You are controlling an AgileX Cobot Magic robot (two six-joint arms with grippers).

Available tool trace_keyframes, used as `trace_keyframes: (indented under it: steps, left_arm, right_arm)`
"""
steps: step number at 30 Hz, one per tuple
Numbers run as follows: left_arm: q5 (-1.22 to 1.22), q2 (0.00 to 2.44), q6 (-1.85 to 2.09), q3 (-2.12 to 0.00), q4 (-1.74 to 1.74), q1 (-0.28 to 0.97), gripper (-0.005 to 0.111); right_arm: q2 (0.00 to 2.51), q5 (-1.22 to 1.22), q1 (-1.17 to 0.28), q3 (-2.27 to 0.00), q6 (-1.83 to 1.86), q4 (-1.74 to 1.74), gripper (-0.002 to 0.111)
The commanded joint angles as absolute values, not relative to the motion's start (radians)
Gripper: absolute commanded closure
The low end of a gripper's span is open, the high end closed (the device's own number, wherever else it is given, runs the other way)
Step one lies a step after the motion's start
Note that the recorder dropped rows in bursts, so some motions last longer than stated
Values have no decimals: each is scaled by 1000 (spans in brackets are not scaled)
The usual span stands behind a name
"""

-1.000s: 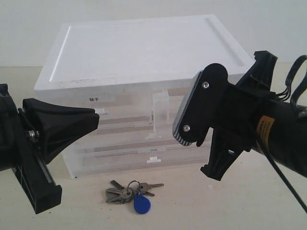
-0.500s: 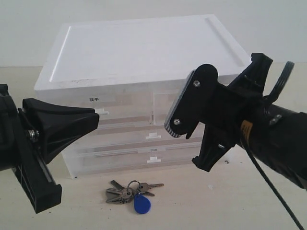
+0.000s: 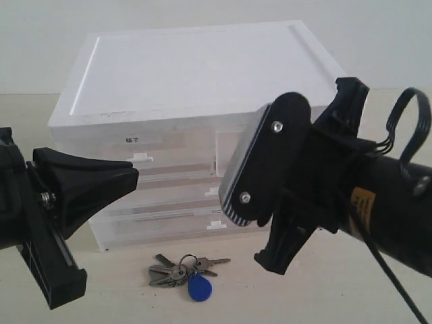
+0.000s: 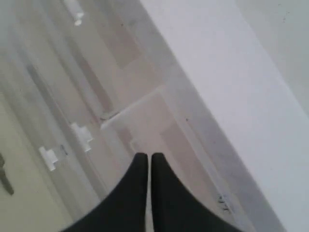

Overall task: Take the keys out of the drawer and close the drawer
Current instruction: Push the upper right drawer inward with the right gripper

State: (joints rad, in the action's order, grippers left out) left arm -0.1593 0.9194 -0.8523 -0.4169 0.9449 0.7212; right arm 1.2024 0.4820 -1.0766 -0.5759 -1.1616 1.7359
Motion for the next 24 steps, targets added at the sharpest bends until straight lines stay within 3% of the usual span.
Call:
trace_keyframes:
  steps: [1, 6, 16, 24]
  left_arm:
    - [-167, 913, -860, -413, 935, 721, 102]
    - [-167, 913, -860, -413, 933, 721, 102]
    - [-167, 913, -860, -413, 933, 721, 102]
    - [-167, 913, -866, -413, 930, 721, 102]
  right_arm:
    - [1281, 515, -1078, -560, -1142, 1744, 108]
    - [1387, 668, -1076, -572, -1146, 1744, 108]
    - [1467, 702, -1074, -640, -1142, 1744, 108]
    - [1467, 626, -941, -655, -1165, 1744, 108]
